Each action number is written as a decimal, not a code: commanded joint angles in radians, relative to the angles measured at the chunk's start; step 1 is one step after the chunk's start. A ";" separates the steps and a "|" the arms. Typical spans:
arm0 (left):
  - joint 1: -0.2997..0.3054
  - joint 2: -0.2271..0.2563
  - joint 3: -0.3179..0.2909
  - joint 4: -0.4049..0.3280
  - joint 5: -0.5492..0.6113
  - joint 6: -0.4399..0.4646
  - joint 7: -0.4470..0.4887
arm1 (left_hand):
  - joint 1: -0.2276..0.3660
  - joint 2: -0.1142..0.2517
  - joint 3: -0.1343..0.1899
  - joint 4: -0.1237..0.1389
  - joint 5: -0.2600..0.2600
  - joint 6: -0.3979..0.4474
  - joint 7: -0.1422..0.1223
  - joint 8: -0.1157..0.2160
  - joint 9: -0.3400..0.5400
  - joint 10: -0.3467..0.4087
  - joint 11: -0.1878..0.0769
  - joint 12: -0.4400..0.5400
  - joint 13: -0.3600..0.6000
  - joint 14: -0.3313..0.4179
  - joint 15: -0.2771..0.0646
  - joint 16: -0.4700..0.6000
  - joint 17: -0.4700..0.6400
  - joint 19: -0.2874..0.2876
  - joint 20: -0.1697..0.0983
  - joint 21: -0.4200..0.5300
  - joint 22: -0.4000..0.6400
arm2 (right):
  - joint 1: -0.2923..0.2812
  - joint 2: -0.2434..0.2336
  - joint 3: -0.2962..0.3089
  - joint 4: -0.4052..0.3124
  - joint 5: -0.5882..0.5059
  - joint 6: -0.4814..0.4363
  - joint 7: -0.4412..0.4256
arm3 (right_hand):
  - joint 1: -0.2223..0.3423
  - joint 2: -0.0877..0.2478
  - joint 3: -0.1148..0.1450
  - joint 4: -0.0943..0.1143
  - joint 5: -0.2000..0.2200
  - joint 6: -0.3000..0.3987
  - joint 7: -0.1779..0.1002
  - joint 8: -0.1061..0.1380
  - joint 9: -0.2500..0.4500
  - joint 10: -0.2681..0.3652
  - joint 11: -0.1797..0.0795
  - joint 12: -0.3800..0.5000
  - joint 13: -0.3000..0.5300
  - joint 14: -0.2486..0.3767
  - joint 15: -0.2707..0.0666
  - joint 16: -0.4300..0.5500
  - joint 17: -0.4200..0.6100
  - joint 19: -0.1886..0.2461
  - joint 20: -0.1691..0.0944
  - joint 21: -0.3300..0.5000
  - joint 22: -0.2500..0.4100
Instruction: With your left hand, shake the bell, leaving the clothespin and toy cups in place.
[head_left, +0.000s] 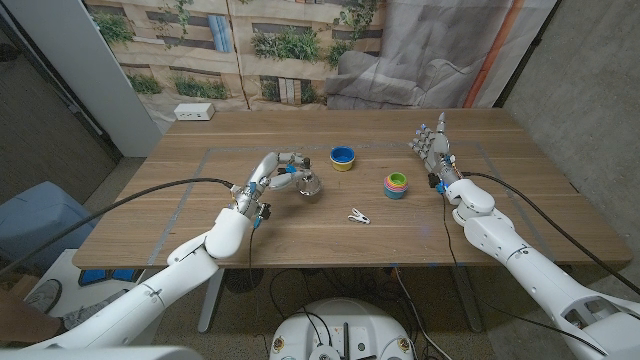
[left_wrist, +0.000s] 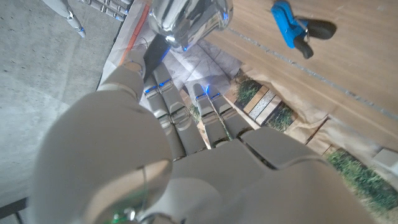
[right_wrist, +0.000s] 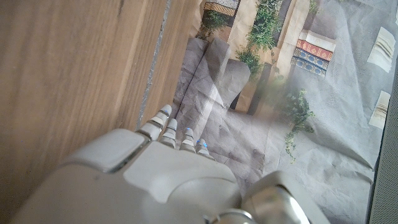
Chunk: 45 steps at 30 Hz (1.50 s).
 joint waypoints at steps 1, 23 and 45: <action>-0.087 -0.061 0.034 0.191 0.251 -0.171 0.179 | 0.016 0.015 -0.003 -0.002 0.005 0.025 0.010 0.003 0.001 0.053 -0.051 -0.001 0.000 0.010 -0.157 -0.001 0.002 0.007 -0.005 -0.001 0.003 | 0.001 0.001 0.000 0.000 0.000 0.001 0.001 | 0.003 0.098 -0.006 -0.001 0.005 -0.009 -0.003 0.006 0.004 -0.004 0.002 0.005 0.002 -0.006 0.002 0.008 0.005 0.009 -0.003 0.007 0.003; -0.088 -0.076 0.056 0.176 0.208 -0.078 0.179 | 0.021 0.015 -0.012 -0.002 0.005 0.030 0.002 0.004 0.001 0.055 -0.052 -0.002 0.000 0.020 -0.160 0.000 0.003 0.008 -0.010 -0.002 0.002 | 0.000 0.000 0.000 0.000 0.000 0.001 0.001 | 0.003 0.098 -0.006 -0.001 0.005 -0.010 -0.002 0.005 0.004 -0.004 0.004 0.005 0.002 -0.007 0.001 0.007 0.005 0.009 -0.003 0.007 0.003; 0.075 -0.095 -0.042 -0.136 -0.188 0.317 -0.027 | 0.020 0.014 -0.022 0.001 0.004 0.024 0.005 0.001 0.002 0.055 -0.052 -0.003 0.001 0.021 -0.155 -0.002 0.003 0.002 0.002 -0.005 0.003 | -0.002 0.000 0.000 -0.002 0.000 0.000 0.000 | 0.003 0.097 -0.006 -0.001 0.005 -0.009 -0.001 0.006 0.004 -0.006 0.001 0.004 0.002 -0.006 0.001 0.008 0.005 0.009 -0.003 0.007 0.003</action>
